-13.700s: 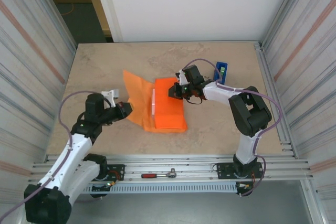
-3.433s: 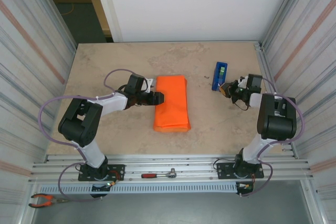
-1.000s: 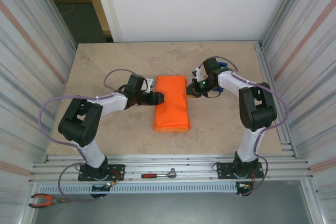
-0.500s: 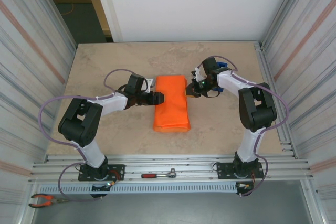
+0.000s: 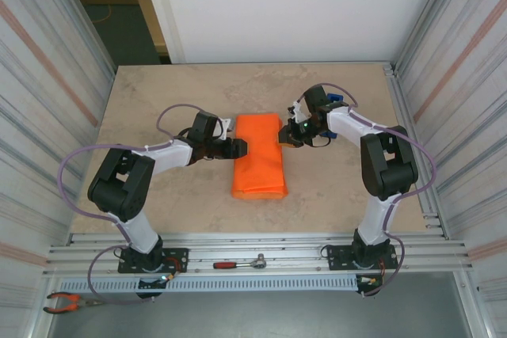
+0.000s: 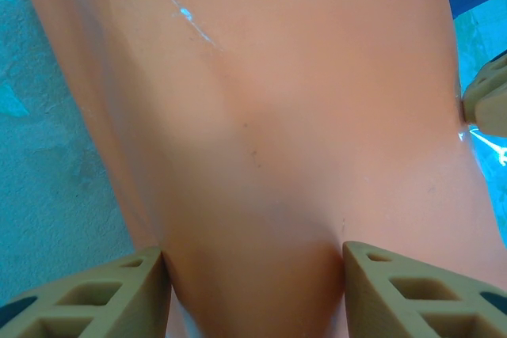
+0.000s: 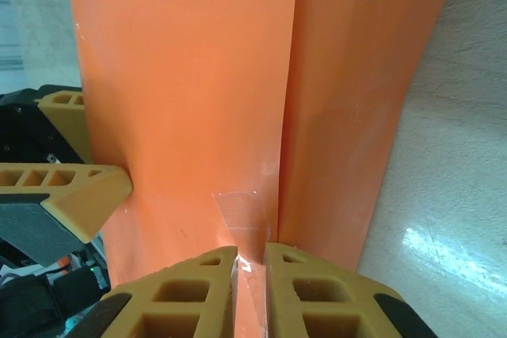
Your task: Wrap the gift box in paper
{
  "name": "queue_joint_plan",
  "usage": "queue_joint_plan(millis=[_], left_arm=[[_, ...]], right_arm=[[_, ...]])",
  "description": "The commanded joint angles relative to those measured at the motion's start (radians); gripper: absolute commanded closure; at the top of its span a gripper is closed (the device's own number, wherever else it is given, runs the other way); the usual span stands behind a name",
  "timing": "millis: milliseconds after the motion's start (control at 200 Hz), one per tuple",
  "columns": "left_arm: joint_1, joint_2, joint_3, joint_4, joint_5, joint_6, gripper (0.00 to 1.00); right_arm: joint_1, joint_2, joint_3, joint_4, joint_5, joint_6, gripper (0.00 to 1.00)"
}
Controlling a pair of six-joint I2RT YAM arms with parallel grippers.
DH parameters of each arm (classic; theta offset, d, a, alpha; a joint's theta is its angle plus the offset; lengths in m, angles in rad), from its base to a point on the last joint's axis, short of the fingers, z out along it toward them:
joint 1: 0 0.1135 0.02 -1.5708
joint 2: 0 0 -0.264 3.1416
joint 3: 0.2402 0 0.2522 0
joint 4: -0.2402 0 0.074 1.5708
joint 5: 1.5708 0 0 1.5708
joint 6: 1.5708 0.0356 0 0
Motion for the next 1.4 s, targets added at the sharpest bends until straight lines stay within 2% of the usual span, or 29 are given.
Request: queue_joint_plan(millis=[0, 942, 1393], left_arm=[[-0.023, 0.068, -0.040, -0.150, -0.036, 0.052, 0.46], [-0.023, 0.079, -0.037, -0.159, -0.037, 0.050, 0.48], [-0.022, 0.078, -0.035, -0.165, -0.040, 0.052, 0.49]], right_arm=[[0.004, -0.028, -0.002, -0.032, 0.031, 0.001, 0.82], [-0.004, -0.048, -0.027, -0.004, 0.035, 0.037, 0.70], [-0.004, -0.063, -0.065, 0.043, 0.042, 0.123, 0.65]])
